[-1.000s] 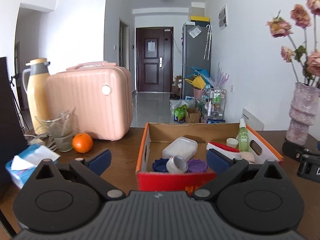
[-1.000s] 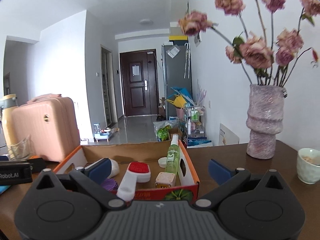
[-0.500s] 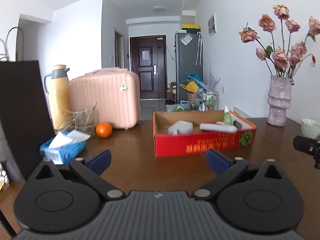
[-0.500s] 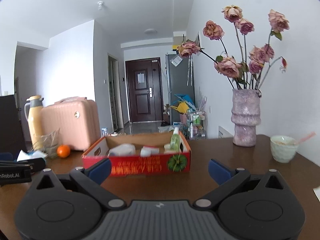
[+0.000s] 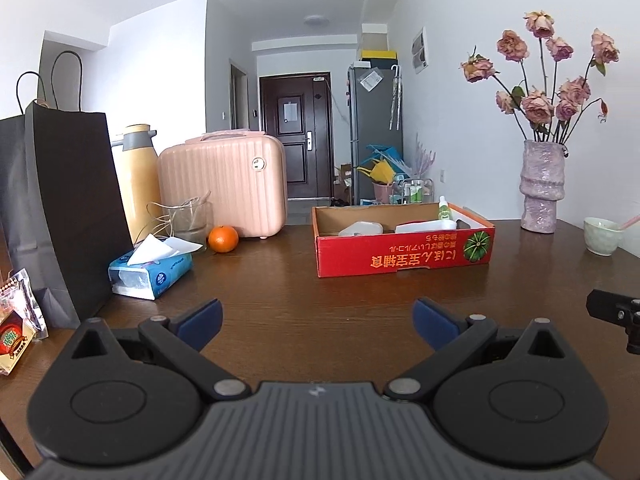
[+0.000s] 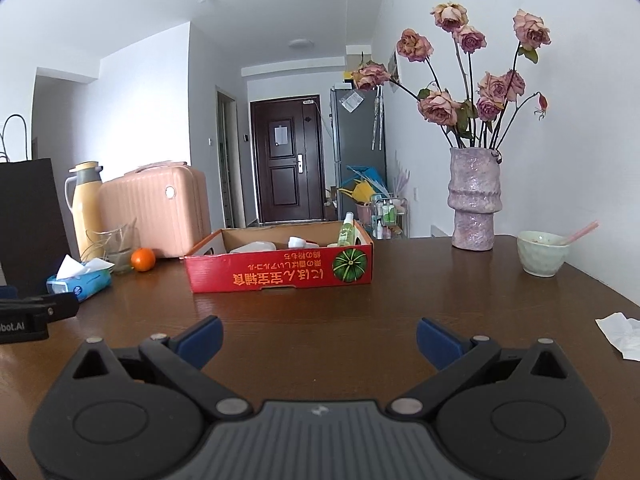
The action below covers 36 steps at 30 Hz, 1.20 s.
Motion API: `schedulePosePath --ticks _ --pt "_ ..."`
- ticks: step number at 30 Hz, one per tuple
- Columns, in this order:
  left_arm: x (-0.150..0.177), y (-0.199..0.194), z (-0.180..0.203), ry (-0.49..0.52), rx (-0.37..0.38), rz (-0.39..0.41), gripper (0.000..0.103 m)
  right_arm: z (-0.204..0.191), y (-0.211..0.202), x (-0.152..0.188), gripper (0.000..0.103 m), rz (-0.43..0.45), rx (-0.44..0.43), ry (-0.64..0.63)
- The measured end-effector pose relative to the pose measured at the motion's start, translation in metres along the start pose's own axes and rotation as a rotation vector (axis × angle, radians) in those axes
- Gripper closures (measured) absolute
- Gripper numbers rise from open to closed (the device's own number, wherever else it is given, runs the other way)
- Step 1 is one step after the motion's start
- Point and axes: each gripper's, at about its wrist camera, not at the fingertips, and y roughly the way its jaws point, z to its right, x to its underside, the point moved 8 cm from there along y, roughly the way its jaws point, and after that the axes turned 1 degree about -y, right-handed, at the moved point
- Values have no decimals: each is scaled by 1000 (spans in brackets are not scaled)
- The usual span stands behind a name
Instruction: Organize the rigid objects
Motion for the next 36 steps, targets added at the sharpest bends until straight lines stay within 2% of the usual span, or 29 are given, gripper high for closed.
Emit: schedulePosePath --ticks 36 --pt "2 -9 -1 -6 10 15 0 -4 -9 -2 0 16 5 -8"
